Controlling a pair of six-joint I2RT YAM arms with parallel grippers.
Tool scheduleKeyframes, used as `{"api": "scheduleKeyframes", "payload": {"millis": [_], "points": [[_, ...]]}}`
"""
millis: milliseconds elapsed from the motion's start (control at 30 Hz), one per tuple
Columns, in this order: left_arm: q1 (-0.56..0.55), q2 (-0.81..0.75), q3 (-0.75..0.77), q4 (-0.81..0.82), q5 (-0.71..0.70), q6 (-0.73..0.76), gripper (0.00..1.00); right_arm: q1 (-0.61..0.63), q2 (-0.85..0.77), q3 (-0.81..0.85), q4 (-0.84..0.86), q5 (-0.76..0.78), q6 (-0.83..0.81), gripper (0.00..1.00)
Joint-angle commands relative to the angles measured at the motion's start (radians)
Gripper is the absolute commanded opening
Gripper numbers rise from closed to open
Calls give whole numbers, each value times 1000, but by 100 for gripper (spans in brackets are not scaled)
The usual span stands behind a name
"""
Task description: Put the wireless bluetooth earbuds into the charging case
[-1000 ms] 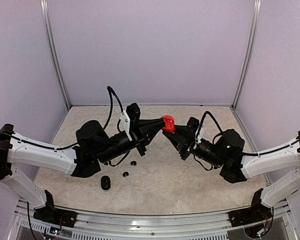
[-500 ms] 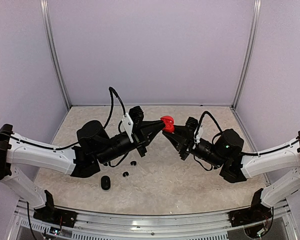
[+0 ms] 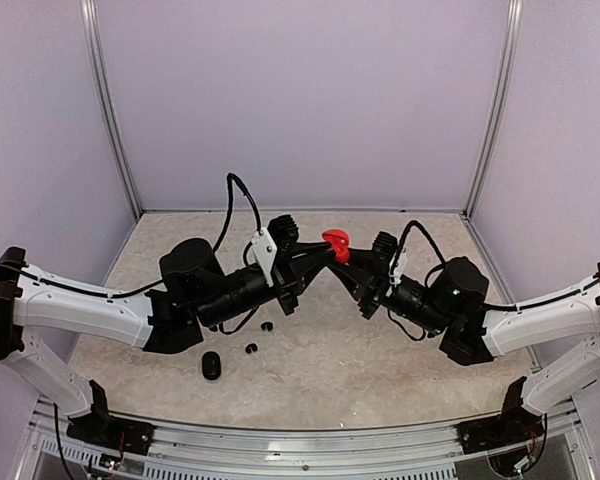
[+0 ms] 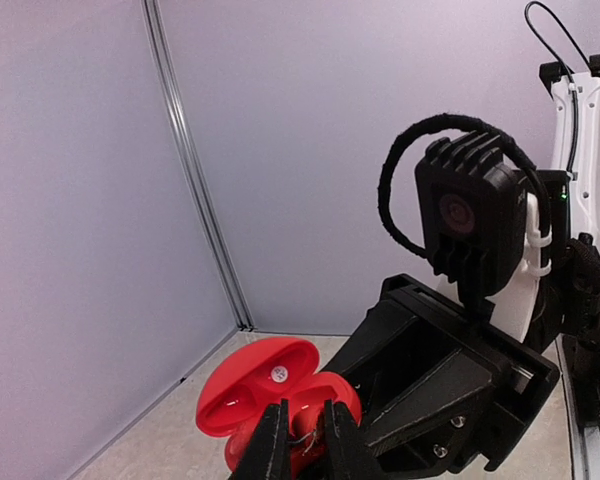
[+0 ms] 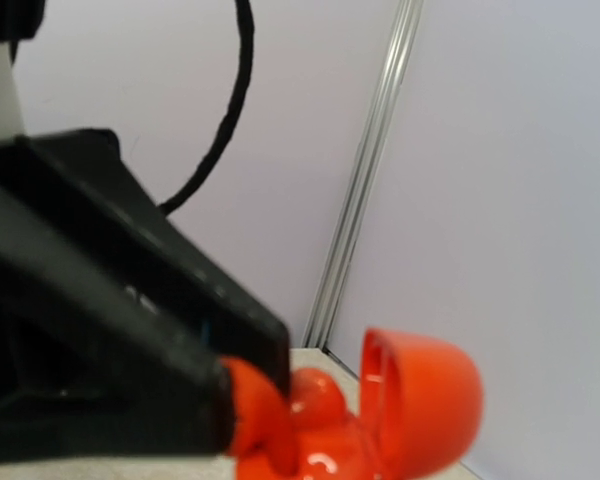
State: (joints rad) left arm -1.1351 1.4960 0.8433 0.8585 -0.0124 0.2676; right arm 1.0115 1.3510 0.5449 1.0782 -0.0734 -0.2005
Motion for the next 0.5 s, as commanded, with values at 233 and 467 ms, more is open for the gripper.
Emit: {"api": "scheduleKeyframes", "payload": {"millis": [233,467], "points": [[-48,-100,6,-129,-8,95,39,2,-35,-6,71,0,38,9],[-47,-196,-43,-189,-11,99,54,-9,-48,-14,35,-56,48,9]]}}
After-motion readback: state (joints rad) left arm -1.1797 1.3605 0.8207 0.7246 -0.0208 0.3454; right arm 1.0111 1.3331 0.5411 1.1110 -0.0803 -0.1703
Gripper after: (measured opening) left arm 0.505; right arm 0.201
